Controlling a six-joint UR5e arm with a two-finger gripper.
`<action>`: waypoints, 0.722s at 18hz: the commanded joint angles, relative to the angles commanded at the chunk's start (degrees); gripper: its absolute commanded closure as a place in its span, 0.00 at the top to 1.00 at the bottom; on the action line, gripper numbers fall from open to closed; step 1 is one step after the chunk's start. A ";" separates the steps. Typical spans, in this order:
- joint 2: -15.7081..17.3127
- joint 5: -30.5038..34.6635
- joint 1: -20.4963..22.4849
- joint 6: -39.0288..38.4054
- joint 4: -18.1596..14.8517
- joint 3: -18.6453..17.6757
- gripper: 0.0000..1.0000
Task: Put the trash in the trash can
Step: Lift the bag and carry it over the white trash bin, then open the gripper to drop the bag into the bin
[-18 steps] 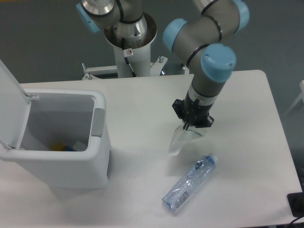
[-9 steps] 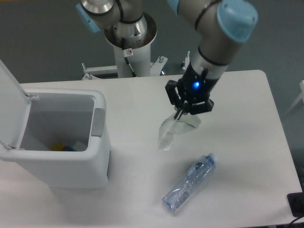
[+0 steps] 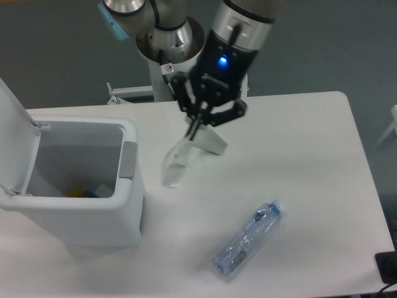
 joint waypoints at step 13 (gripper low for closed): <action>0.79 0.88 -9.85 -2.64 6.59 -5.53 0.40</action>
